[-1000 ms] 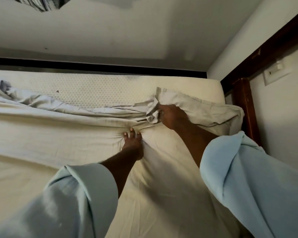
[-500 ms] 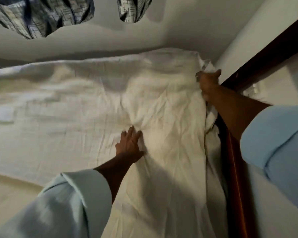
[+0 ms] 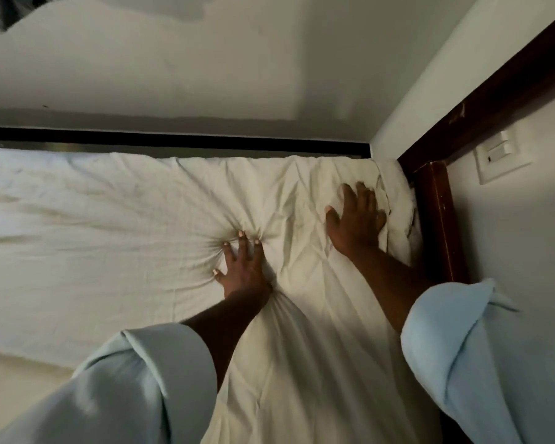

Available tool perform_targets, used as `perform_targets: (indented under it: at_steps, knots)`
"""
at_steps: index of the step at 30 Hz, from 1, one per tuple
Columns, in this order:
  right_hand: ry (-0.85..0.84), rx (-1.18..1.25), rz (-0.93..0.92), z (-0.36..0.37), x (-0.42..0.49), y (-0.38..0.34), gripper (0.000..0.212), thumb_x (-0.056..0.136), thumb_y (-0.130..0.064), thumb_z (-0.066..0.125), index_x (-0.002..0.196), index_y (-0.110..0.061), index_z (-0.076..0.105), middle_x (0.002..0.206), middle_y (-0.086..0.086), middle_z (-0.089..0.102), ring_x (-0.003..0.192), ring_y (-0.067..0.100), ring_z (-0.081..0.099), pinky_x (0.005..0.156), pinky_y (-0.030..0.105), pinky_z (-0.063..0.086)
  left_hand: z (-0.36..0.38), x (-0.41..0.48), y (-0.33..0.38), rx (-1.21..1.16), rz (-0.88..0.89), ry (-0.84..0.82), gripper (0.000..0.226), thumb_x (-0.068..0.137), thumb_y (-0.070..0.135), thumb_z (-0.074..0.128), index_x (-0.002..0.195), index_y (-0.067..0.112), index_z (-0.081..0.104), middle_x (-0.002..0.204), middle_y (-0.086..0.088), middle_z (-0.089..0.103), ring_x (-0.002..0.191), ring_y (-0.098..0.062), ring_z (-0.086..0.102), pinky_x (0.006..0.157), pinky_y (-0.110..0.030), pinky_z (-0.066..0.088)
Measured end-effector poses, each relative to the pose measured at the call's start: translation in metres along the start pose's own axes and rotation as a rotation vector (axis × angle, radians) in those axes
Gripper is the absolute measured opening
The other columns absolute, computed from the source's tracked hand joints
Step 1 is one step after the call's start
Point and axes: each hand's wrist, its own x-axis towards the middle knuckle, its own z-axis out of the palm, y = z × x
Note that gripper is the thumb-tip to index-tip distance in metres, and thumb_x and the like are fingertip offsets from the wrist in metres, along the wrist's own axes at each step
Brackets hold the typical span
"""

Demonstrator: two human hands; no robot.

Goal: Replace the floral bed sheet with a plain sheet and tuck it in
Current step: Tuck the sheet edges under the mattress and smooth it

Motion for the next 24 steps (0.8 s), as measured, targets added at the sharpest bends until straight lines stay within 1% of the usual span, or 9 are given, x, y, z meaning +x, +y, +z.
perform_targets:
  at_steps: [2,5,7,10,12,14,19,21,24]
  knots:
    - [0.044,0.008,0.063,-0.004,0.009,0.013,0.066,0.095,-0.051,0.047,0.154,-0.027,0.032,0.165,0.008,0.025,0.151,0.033,0.022,0.115,0.061,0.023,0.003,0.003,0.001,0.025,-0.015,0.010,0.108,0.081,0.053,0.073,0.158,0.036,-0.001,0.164,0.002,-0.026,0.151,-0.037,-0.014,0.108,-0.074,0.026]
    - [0.104,0.093,0.243,-0.013,0.017,0.042,0.068,0.098,-0.047,0.046,0.157,-0.017,0.031,0.164,0.012,0.029,0.149,0.034,0.028,0.118,0.057,0.024,0.008,0.008,0.004,0.040,-0.031,0.005,0.107,0.083,0.053,0.071,0.158,0.035,-0.002,0.163,0.002,-0.027,0.151,-0.038,-0.015,0.107,-0.075,0.025]
    - [0.052,0.170,0.362,-0.014,0.017,0.060,0.071,0.101,-0.048,0.046,0.160,-0.014,0.024,0.165,0.013,0.026,0.150,0.035,0.027,0.119,0.056,0.025,0.009,0.010,0.006,0.037,-0.029,0.002,0.107,0.082,0.051,0.073,0.158,0.035,-0.001,0.163,0.002,-0.027,0.151,-0.038,-0.015,0.107,-0.076,0.025]
    - [-0.040,0.315,0.500,-0.008,0.011,0.077,0.082,0.098,-0.062,0.044,0.162,-0.018,0.017,0.166,0.013,0.024,0.150,0.038,0.026,0.120,0.058,0.023,0.009,0.010,0.006,0.035,-0.020,0.008,0.109,0.080,0.051,0.075,0.158,0.035,0.000,0.163,0.001,-0.026,0.150,-0.039,-0.014,0.107,-0.076,0.025]
    - [-0.064,0.487,0.647,-0.005,0.007,0.085,0.082,0.097,-0.067,0.041,0.161,-0.020,0.020,0.165,0.014,0.026,0.149,0.041,0.029,0.120,0.057,0.026,0.010,0.012,0.006,0.042,-0.026,-0.004,0.109,0.080,0.051,0.076,0.158,0.035,0.000,0.162,0.001,-0.028,0.150,-0.039,-0.015,0.107,-0.077,0.024]
    - [-0.038,0.596,0.725,-0.004,-0.001,0.092,0.075,0.100,-0.064,0.039,0.160,-0.019,0.027,0.163,0.016,0.031,0.146,0.040,0.034,0.120,0.055,0.028,0.012,0.014,0.009,0.053,-0.037,-0.017,0.109,0.080,0.050,0.076,0.158,0.035,0.001,0.162,0.000,-0.028,0.150,-0.039,-0.015,0.106,-0.077,0.023]
    - [-0.021,0.519,0.590,0.001,-0.058,0.105,0.081,0.094,-0.071,0.029,0.160,-0.026,0.023,0.165,0.011,0.029,0.149,0.039,0.031,0.119,0.060,0.028,0.009,0.012,0.012,0.062,-0.055,-0.032,0.109,0.078,0.049,0.078,0.158,0.036,0.005,0.163,0.001,-0.027,0.150,-0.040,-0.014,0.107,-0.076,0.023]
    - [0.002,0.483,0.559,-0.003,-0.089,0.105,0.079,0.097,-0.068,0.029,0.162,-0.023,0.021,0.167,0.011,0.024,0.152,0.038,0.025,0.122,0.058,0.023,0.005,0.011,0.008,0.043,-0.041,-0.030,0.109,0.078,0.051,0.078,0.158,0.036,0.005,0.163,0.001,-0.026,0.151,-0.039,-0.015,0.107,-0.076,0.022]
    - [-0.010,0.439,0.547,-0.011,-0.150,0.111,0.073,0.104,-0.057,0.036,0.163,-0.022,0.015,0.169,0.010,0.018,0.154,0.035,0.020,0.124,0.051,0.019,0.007,-0.002,0.009,0.003,-0.031,0.008,0.108,0.079,0.049,0.078,0.158,0.035,0.005,0.165,0.003,-0.023,0.152,-0.037,-0.013,0.109,-0.075,0.019]
